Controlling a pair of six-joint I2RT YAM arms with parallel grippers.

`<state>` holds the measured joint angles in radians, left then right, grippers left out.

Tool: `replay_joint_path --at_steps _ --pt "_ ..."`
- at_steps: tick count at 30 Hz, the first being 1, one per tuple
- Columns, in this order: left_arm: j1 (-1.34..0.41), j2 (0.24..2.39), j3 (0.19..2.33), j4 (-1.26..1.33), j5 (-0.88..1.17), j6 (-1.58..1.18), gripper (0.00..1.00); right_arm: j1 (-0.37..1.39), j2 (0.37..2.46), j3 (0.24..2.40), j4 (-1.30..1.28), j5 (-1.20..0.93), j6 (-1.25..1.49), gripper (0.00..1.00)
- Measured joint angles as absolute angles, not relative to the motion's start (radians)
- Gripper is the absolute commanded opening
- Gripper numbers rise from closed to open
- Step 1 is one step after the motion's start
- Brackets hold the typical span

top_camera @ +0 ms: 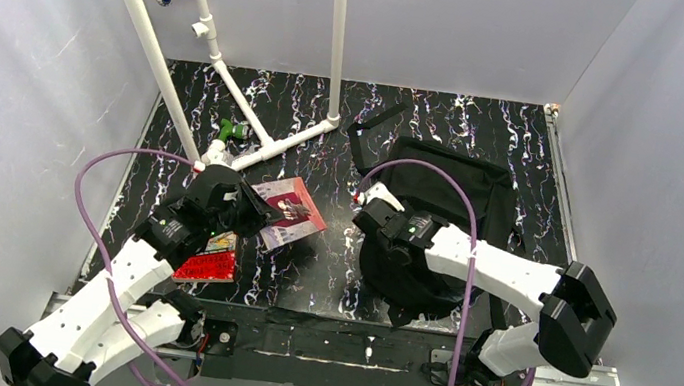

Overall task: Pack the student bag
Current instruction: Place the book in the student bag.

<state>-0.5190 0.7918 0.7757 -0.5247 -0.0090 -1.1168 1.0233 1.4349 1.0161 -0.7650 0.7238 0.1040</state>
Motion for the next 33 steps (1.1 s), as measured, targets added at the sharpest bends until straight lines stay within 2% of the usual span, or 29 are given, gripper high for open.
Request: replay_joint_path --at_steps 2,7,16,24,33 --pt "-0.519 0.781 0.776 -0.525 0.007 -1.122 0.0 1.023 1.435 1.021 -0.774 0.737 0.109 0.02" --pt "-0.519 0.75 0.767 -0.476 0.082 -1.145 0.0 1.019 1.419 1.099 -0.78 0.713 0.1 0.01" --pt "-0.519 0.814 0.755 -0.297 0.277 -1.198 0.0 0.951 1.446 1.404 -0.64 0.548 0.115 0.01" --pt "-0.519 0.831 0.683 -0.234 0.344 -1.282 0.0 0.912 1.491 1.41 -0.559 0.339 0.167 0.01" --pt "-0.591 1.078 0.692 -0.142 0.244 -1.345 0.0 0.904 1.49 1.393 -0.508 0.218 0.254 0.01"
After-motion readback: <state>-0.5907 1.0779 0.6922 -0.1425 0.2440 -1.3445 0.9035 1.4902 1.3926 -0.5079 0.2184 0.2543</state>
